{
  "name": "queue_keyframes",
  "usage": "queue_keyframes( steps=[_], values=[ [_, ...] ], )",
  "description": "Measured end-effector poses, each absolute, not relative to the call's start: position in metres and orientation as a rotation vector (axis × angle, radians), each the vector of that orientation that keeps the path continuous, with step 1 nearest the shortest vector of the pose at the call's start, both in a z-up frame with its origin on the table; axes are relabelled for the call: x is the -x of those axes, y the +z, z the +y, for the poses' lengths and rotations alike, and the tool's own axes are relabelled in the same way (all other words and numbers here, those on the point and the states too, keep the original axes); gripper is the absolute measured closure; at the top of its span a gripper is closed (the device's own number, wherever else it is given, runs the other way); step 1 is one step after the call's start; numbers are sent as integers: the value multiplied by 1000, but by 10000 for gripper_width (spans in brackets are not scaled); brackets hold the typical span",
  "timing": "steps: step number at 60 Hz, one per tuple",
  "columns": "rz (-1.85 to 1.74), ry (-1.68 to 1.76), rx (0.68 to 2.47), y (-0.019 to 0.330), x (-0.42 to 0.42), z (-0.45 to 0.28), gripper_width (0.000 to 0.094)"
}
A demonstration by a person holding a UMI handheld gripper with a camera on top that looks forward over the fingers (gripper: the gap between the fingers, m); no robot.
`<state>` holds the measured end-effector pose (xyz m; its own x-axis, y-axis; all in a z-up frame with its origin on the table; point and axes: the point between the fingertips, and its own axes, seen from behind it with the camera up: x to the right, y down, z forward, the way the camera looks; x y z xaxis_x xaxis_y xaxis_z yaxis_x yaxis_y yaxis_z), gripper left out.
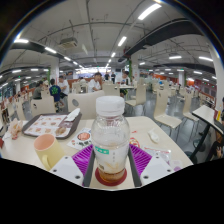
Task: Pour water
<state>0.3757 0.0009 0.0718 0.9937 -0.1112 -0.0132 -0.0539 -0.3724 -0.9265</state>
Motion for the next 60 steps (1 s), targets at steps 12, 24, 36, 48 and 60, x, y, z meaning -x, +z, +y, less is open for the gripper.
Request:
queue_keyframes(
  steps=[12,24,36,48,60],
  values=[
    [153,-102,2016,97,-372,-33,84],
    [214,-103,2112,133,-336,-117,90],
    [211,-134,2179,166,-290,-202,88],
    [193,-135,2170,190,-259,-242,87],
    [162,-136,2148,207,-245,-254,86]
  ],
)
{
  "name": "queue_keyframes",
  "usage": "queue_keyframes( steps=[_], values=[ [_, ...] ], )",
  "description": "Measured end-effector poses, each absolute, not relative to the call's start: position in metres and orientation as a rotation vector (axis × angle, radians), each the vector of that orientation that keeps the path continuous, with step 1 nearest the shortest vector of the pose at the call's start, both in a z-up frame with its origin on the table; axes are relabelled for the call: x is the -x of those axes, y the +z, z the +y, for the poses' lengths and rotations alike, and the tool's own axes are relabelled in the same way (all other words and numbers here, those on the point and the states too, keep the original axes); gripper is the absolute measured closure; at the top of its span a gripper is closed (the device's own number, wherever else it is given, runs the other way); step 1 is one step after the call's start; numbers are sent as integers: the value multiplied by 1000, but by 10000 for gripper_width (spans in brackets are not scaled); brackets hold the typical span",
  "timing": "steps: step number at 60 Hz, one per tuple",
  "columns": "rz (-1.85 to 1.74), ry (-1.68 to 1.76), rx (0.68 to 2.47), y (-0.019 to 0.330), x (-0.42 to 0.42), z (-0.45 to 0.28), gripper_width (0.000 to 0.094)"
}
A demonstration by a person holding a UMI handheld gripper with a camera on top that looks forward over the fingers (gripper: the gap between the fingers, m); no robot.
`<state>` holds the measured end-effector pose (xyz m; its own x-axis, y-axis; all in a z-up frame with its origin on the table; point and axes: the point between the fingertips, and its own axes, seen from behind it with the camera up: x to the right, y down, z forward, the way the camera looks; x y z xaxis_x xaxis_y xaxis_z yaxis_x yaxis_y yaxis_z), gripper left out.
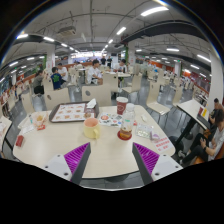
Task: Pour water
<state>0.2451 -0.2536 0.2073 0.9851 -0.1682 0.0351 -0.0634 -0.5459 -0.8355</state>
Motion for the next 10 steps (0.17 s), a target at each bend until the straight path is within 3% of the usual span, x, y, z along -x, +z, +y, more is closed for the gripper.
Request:
queue_keyframes(
  steps=[10],
  values=[
    [111,-166,2147,210,-242,-253,89]
  ],
)
